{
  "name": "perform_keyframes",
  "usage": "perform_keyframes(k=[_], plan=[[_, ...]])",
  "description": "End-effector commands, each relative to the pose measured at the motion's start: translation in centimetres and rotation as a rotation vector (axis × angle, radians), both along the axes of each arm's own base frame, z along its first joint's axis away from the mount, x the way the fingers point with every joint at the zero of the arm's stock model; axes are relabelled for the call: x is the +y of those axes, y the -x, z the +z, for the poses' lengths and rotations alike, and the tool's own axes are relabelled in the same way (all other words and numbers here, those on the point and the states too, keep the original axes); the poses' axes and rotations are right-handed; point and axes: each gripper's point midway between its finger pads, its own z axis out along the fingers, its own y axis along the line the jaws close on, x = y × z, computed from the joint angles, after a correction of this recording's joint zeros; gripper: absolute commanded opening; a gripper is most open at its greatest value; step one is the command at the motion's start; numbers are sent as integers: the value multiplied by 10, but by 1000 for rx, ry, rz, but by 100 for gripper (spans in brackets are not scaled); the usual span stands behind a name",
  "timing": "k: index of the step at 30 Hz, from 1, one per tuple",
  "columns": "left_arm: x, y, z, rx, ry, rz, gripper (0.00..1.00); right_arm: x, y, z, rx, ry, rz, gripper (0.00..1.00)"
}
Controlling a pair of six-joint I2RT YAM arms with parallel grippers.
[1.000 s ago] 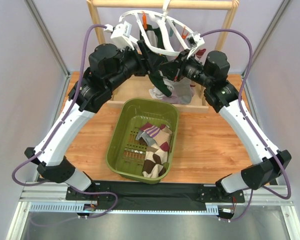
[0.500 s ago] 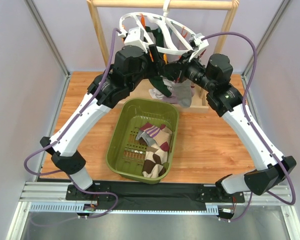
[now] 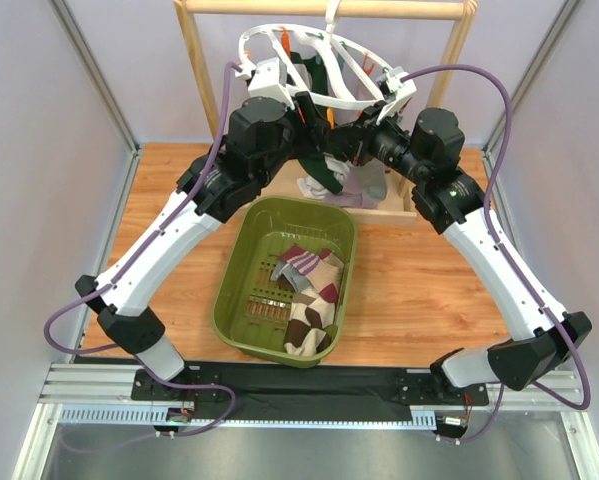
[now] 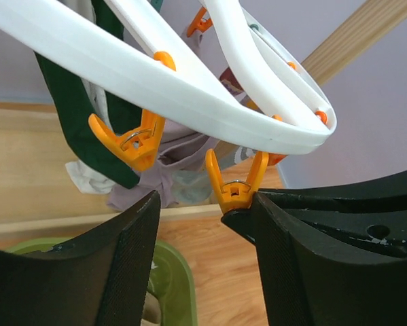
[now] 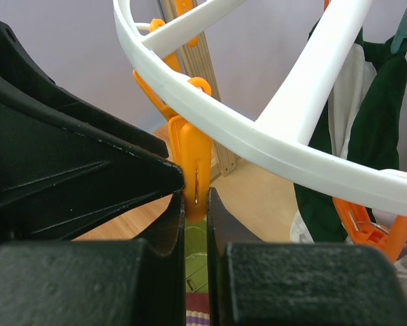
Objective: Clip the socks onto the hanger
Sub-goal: Open the clamp at the hanger.
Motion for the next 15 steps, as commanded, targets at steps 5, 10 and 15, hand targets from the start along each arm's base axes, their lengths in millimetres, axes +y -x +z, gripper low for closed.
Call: perform_keyframes(k=[5, 10, 15], plan=[[3, 7, 36, -79, 75, -12, 66, -3, 11, 14, -41, -1, 1, 0], [-2, 4, 43, -96, 99, -20, 66, -3, 12, 13, -40, 1, 4, 0], [-2, -1, 45, -100, 106, 2, 66, -1, 16, 16, -49, 0, 11, 0]])
